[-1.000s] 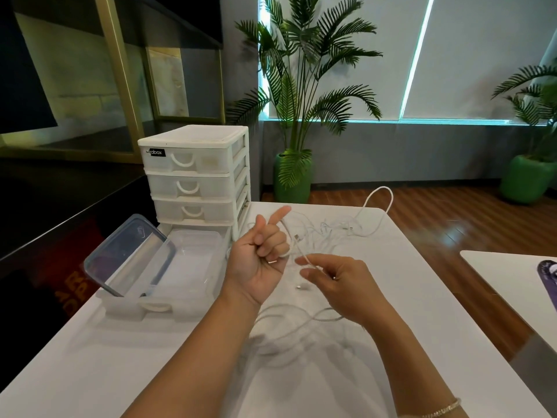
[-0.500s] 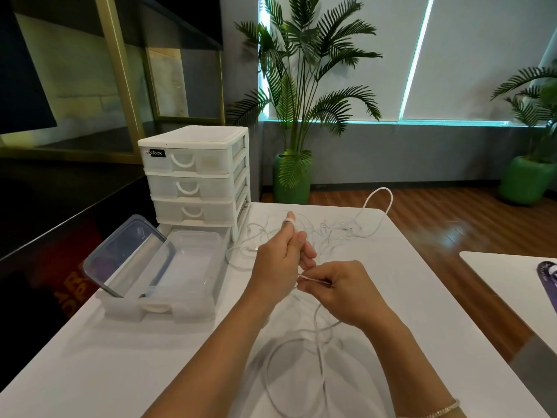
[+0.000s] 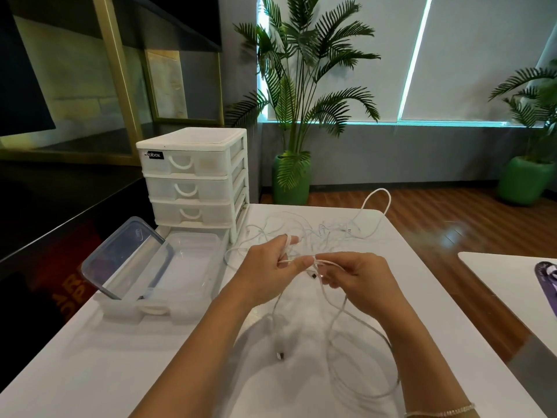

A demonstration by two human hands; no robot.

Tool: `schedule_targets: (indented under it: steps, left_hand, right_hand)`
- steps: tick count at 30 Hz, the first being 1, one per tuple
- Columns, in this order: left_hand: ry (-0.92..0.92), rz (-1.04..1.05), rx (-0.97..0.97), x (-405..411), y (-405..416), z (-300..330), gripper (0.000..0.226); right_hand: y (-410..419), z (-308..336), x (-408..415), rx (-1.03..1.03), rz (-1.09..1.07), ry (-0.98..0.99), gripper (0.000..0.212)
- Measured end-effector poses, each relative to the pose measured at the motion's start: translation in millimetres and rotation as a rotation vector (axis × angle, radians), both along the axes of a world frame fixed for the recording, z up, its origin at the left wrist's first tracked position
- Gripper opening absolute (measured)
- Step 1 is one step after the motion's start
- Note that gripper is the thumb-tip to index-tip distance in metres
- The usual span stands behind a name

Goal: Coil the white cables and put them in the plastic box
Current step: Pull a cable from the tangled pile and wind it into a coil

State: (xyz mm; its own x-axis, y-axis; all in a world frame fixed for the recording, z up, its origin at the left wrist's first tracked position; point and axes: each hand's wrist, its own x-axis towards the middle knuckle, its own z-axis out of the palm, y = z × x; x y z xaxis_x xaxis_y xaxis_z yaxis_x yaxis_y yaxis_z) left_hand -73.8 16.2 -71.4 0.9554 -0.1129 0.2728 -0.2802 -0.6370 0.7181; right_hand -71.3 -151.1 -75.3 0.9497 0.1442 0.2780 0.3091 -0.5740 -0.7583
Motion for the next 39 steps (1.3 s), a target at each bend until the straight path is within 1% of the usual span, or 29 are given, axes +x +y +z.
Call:
schedule_targets:
  steps: [2,3,5,6,8,10,12,14,18,21,24,26,27,29,31,34,36,38,39]
  left_hand:
    - [0.016,0.002,0.017,1,3,2,0.043]
    - [0.009,-0.001,0.033,1,4,2,0.037]
    - [-0.007,0.002,0.071,3,6,1,0.019]
    - [-0.015,0.006,0.078,4,6,1,0.019]
    - [-0.014,0.006,0.060,6,7,0,0.033]
    - [-0.009,0.001,-0.007,7,8,1,0.034]
    - [0.009,-0.013,-0.111,6,10,2,0.025]
    - [0.013,-0.022,-0.228,6,12,4,0.024]
    - [-0.004,-0.009,-0.446,2,9,7,0.017]
    - [-0.014,0.050,-0.592,4,5,8,0.021]
    - [-0.012,0.074,-0.664,5,0,8,0.022]
    - [-0.002,0.076,-0.671,5,-2,6,0.023]
    - [0.003,0.081,-0.633,5,-2,4,0.024]
    - [0.005,0.094,-0.511,6,-3,2,0.024]
    - [0.009,0.103,-0.447,7,-5,0,0.023]
    - [0.013,0.085,-0.405,6,-10,-3,0.022]
    - [0.003,0.070,-0.365,5,-14,-4,0.024]
    - [0.012,0.078,-0.373,5,-15,-4,0.026]
    - [0.047,0.076,-0.405,5,-14,-4,0.028]
  right_hand:
    - [-1,1,0,0.108,0.008,0.062,0.015]
    - [0,1,-1,0.138,0.007,0.078,0.012]
    - [2,2,-3,0.164,-0.028,0.089,0.012]
    - [2,2,-2,0.172,-0.060,0.090,0.014]
    - [3,2,-1,0.181,-0.123,0.102,0.017]
    - [2,2,1,0.171,-0.174,0.109,0.021]
    - [0,1,3,0.144,-0.230,0.101,0.025]
    - [-4,1,5,0.102,-0.257,0.112,0.027]
    - [-4,-1,5,-0.021,-0.185,0.163,0.025]
    - [-2,-3,3,-0.096,-0.125,0.181,0.024]
    - [2,-6,2,-0.193,-0.093,0.182,0.024]
    - [5,-6,0,-0.275,-0.094,0.159,0.033]
    - [6,-6,0,-0.294,-0.091,0.117,0.041]
    - [10,-3,-3,-0.226,-0.066,0.011,0.052]
    - [16,1,-7,-0.082,-0.028,-0.033,0.053]
    - [29,-3,-7,0.128,0.020,0.052,0.044]
    - [34,-5,-7,0.328,0.068,0.134,0.031]
    - [33,-4,-7,0.533,0.100,0.205,0.024]
    - [30,-3,-8,0.592,0.095,0.223,0.022]
